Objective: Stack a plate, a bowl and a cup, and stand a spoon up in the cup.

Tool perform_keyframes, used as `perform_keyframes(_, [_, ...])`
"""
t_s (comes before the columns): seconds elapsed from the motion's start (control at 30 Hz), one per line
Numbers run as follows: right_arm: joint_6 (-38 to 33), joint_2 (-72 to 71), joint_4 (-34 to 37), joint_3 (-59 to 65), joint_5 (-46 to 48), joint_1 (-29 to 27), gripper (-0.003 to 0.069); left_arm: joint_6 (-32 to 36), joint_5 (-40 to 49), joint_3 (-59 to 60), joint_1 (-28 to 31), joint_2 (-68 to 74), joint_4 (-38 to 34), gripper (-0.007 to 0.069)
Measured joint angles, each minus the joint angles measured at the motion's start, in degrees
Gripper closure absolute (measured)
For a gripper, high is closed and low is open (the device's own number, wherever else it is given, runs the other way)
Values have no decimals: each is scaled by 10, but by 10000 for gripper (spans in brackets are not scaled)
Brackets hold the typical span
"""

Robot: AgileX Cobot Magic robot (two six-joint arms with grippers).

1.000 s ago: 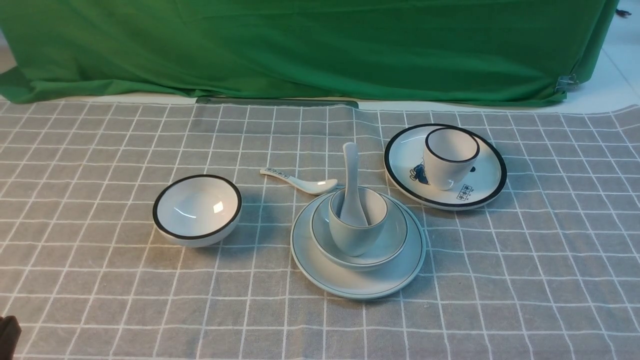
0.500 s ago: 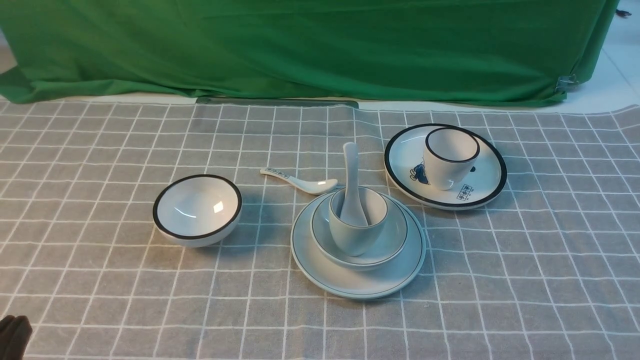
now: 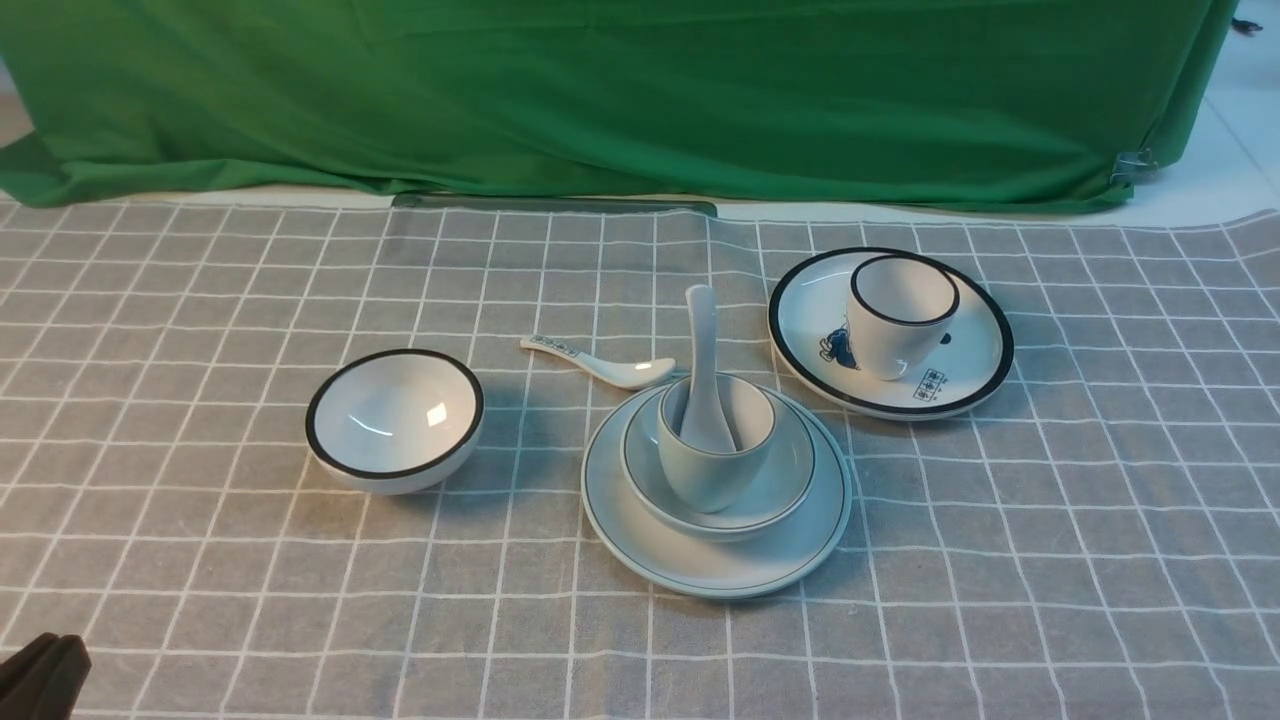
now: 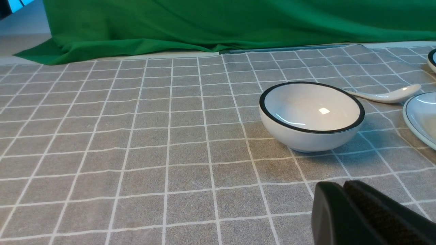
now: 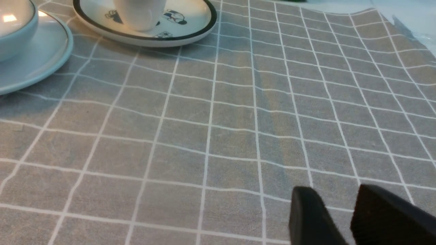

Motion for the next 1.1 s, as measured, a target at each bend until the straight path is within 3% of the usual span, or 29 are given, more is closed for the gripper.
perform_keyframes(1.1, [0,0,0,0,-1,0,418,0,0,0,7,0,0,607])
